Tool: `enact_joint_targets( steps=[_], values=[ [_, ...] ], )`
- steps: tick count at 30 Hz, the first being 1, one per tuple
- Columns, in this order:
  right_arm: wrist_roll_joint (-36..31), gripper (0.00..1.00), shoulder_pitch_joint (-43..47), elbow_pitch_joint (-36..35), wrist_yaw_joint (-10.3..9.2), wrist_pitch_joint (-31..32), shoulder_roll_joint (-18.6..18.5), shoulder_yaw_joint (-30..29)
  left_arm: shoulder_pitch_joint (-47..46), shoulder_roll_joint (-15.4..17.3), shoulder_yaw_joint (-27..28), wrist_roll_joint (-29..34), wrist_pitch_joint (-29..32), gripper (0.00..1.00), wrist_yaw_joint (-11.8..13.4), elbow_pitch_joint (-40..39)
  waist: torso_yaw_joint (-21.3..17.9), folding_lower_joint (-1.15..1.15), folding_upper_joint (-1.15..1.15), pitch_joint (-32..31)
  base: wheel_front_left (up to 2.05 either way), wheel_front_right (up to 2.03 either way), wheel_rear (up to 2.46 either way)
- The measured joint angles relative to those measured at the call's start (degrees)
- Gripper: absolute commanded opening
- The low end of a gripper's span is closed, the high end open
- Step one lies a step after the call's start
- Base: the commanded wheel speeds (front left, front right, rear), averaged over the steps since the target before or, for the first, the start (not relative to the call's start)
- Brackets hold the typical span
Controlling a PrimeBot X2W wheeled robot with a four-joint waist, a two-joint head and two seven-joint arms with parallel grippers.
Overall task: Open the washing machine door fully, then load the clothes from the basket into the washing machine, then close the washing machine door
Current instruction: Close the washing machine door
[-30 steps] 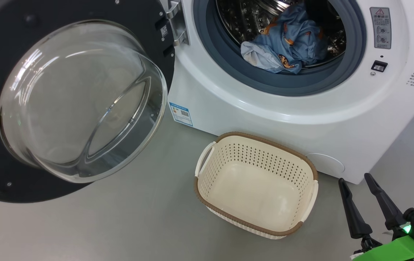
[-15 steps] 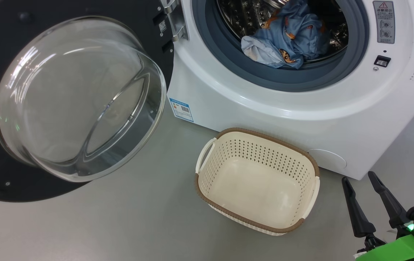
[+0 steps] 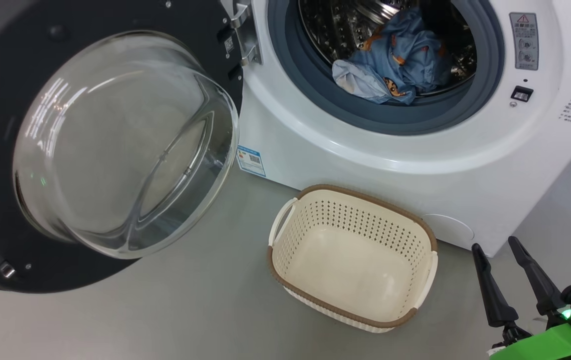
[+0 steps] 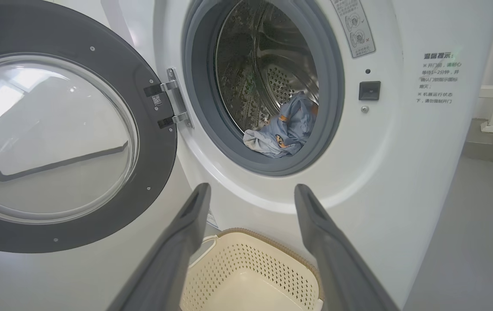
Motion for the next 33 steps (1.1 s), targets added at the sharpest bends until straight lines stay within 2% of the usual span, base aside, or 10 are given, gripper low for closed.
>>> enact_joint_targets(
  steps=[10,17,25,33],
  values=[
    [0.0,1.0,0.41,-0.12,0.0,0.0,0.77,-2.12,2.59,0.67,-1.68,-2.27,10.21,0.0,0.15,-5.56,-0.4,0.0,0.0,-1.84,0.0,0.0,0.0],
    [0.0,1.0,0.88,-0.37,0.0,0.0,1.58,-4.22,4.22,0.19,-3.01,-3.64,15.26,0.0,0.15,-10.77,-0.39,0.0,0.0,-2.86,0.0,0.0,0.0],
    [0.0,1.0,1.81,-0.63,0.0,0.0,2.24,-5.3,7.26,-1.38,-3.5,-6.67,20.12,0.0,0.15,-18.2,-0.93,0.0,0.0,-4.01,0.0,0.0,0.0],
    [-0.01,1.0,3.46,-0.7,0.0,0.0,2.93,-6.34,10.78,-3.89,-5.12,-7.58,22.24,0.0,0.22,-28.27,-2.02,-0.01,0.0,-5.07,0.0,0.0,0.0]
  ],
)
